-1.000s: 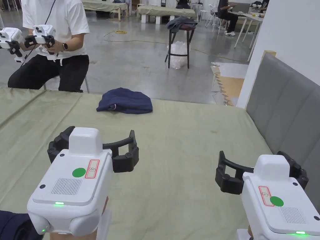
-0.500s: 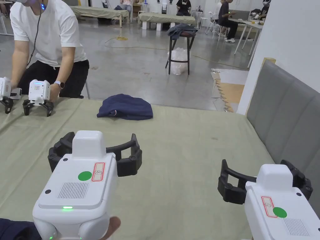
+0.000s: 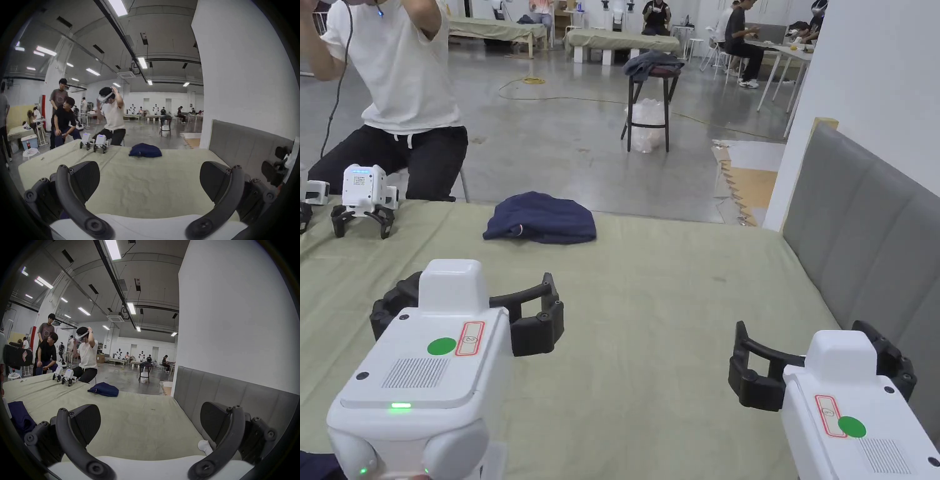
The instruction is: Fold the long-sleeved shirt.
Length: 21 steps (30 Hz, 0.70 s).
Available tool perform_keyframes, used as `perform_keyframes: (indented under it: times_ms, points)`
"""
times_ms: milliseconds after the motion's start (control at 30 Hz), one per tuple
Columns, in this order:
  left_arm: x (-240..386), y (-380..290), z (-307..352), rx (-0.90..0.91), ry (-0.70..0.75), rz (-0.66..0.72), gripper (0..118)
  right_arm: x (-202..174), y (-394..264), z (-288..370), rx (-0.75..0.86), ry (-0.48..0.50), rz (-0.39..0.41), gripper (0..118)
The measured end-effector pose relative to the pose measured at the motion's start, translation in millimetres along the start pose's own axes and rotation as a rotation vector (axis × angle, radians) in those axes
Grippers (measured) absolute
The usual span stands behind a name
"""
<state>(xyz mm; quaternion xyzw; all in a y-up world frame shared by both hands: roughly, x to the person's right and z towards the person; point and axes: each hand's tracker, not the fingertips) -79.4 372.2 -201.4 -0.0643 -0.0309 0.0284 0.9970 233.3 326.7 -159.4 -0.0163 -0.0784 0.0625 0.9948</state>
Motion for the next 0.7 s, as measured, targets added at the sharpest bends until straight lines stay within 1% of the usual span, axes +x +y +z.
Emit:
perform_keyframes:
  times_ms: [100,167,233,333,367,433,567,667,700]
  points:
    - [0.1,-2.9,-1.3,0.013,0.048,-0.013,111,-0.5,0.1,0.5,0.004,0.005,0.001,118]
    - [-1.4,-2.6,0.2,0.027,0.026,-0.028,111,-0.7,0.4,0.8,0.003,0.006,0.006,118]
    - [0.9,-3.2,0.0,0.024,0.04,-0.031,111,-0.5,0.4,1.0,0.004,0.007,0.005,118]
    - [0.5,-1.9,1.2,0.028,0.02,-0.049,111,0.6,0.3,1.1,0.003,0.009,-0.014,118]
    - [2.7,-1.8,1.4,0.038,0.035,-0.048,111,0.9,0.1,1.4,0.004,0.011,-0.019,118]
    - [3.5,-0.7,2.3,0.039,0.019,-0.06,111,1.1,-1.0,1.2,0.003,0.007,-0.018,118]
    - [4.7,2.8,4.8,0.046,0.041,-0.045,111,0.6,-1.5,1.7,0.003,0.01,-0.011,118]
    - [2.1,2.4,4.2,0.025,0.03,-0.001,111,1.2,-1.1,1.5,0.002,0.007,-0.013,118]
    - [4.1,2.2,2.9,0.006,0.07,0.009,111,1.8,-0.6,1.7,0.003,0.006,-0.016,118]
